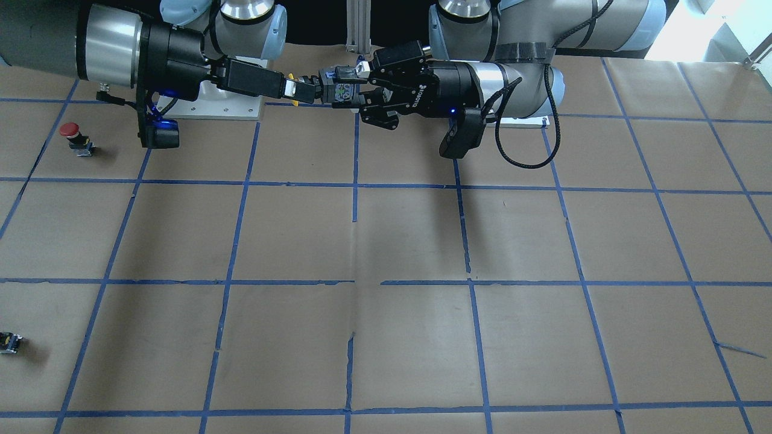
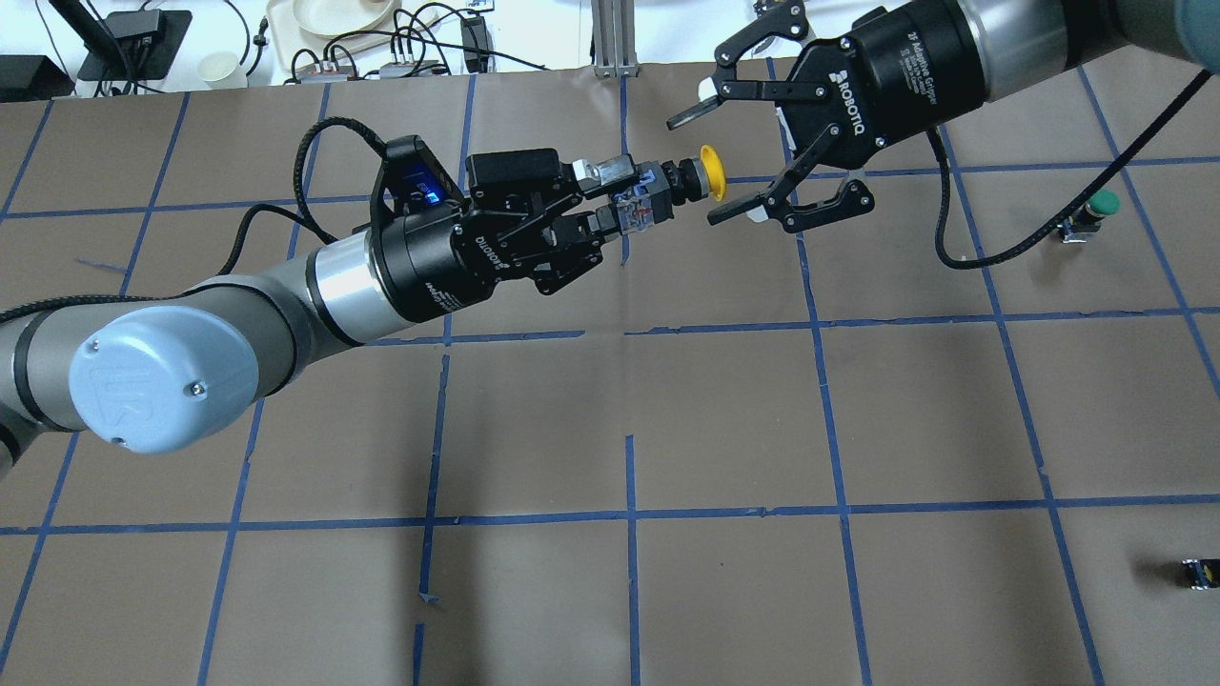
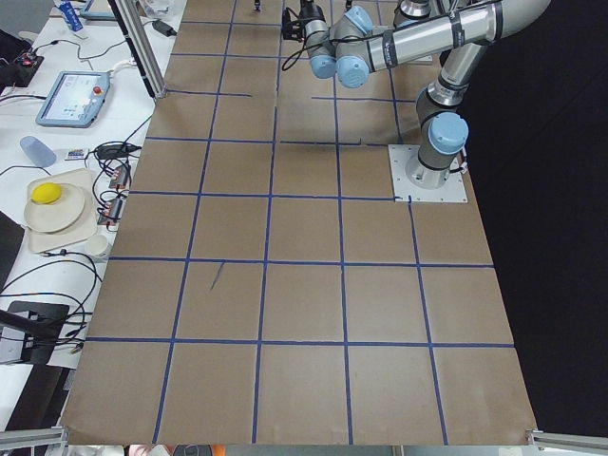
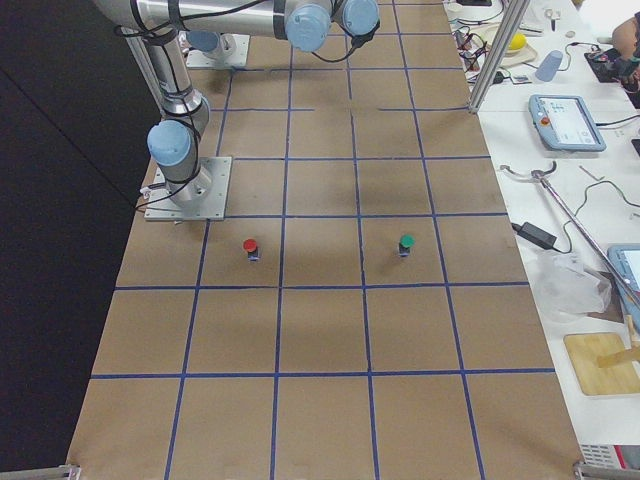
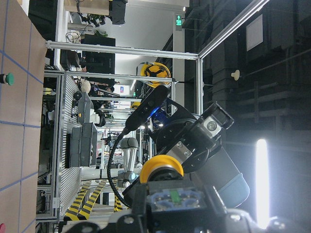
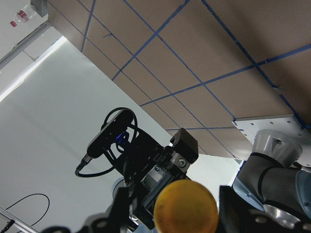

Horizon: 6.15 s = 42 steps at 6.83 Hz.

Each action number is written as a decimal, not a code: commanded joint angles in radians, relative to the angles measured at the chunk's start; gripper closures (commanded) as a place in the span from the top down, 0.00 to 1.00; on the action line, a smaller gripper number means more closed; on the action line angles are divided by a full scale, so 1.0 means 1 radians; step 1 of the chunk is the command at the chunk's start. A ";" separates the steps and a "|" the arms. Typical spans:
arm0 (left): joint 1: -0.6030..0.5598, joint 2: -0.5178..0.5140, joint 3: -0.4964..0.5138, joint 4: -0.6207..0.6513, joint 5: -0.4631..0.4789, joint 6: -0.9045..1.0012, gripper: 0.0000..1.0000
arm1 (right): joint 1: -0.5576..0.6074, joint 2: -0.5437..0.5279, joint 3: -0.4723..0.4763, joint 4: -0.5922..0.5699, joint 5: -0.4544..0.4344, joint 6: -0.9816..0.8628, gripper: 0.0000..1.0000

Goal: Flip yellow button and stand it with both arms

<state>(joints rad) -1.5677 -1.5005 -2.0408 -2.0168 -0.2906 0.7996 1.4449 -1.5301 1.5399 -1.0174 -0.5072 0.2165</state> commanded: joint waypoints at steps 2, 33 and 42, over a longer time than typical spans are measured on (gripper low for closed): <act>0.000 -0.003 0.005 0.000 0.002 -0.012 0.34 | 0.000 -0.002 0.000 0.011 -0.004 0.006 0.30; -0.026 -0.135 0.531 0.441 1.873 -0.816 1.00 | -0.727 0.240 0.361 -0.928 -0.886 -3.136 0.23; -0.029 -0.115 0.559 0.389 1.837 -0.828 1.00 | -0.664 0.173 0.088 -0.755 -0.907 -2.735 1.00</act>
<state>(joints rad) -1.6013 -1.6226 -1.4847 -1.6102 1.5482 -0.0660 0.7470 -1.3517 1.7249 -1.8588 -1.4112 -2.6192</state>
